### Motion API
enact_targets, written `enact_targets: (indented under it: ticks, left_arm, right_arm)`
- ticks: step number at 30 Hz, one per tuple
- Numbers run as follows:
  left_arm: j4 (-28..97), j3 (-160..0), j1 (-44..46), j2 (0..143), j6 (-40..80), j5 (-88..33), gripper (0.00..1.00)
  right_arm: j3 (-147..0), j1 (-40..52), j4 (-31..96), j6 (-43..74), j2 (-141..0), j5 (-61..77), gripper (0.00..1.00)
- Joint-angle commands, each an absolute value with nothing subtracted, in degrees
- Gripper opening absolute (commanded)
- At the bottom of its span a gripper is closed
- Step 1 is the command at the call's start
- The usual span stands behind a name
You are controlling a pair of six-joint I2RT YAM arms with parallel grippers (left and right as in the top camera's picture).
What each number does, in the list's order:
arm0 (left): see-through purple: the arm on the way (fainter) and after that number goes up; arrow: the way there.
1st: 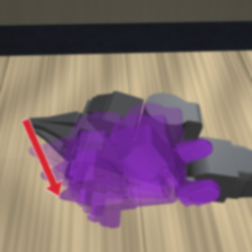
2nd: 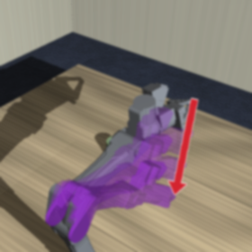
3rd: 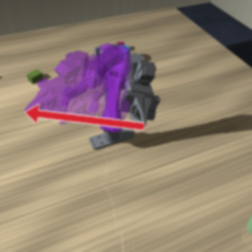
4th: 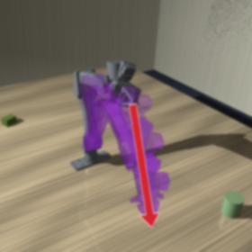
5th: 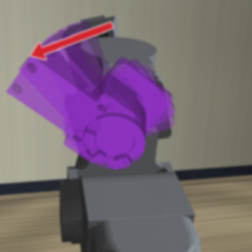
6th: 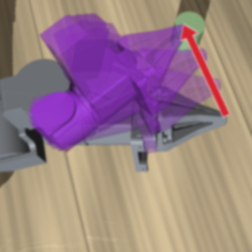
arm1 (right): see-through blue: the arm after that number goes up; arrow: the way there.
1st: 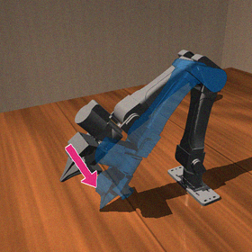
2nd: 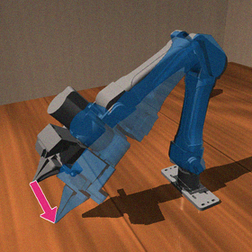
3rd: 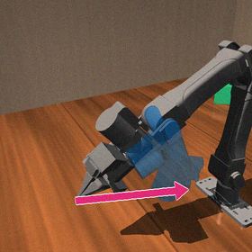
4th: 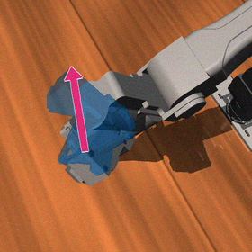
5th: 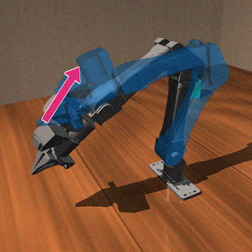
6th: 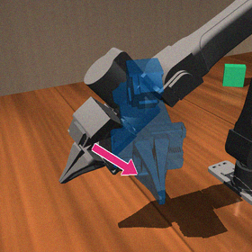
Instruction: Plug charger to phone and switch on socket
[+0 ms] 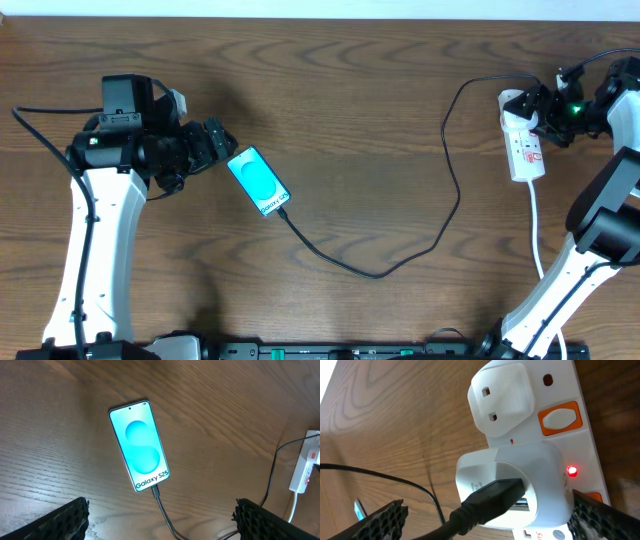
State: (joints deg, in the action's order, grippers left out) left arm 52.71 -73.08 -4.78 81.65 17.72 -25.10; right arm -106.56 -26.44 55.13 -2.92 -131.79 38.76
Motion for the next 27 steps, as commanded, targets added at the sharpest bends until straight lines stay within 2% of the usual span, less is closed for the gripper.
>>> enact_targets:
  ticks: [1, 27]
  left_arm:
    - [53.12, -72.86, -4.95, 81.32, 16.53, -24.36, 0.93]
    - [53.47, -72.86, -4.95, 81.32, 16.53, -24.36, 0.93]
  right_arm:
    - [-106.06, -23.77, 55.24, -2.17, -134.28, 41.91, 0.99]
    - [-108.55, -30.37, 56.71, -1.34, -133.12, 41.58, 0.99]
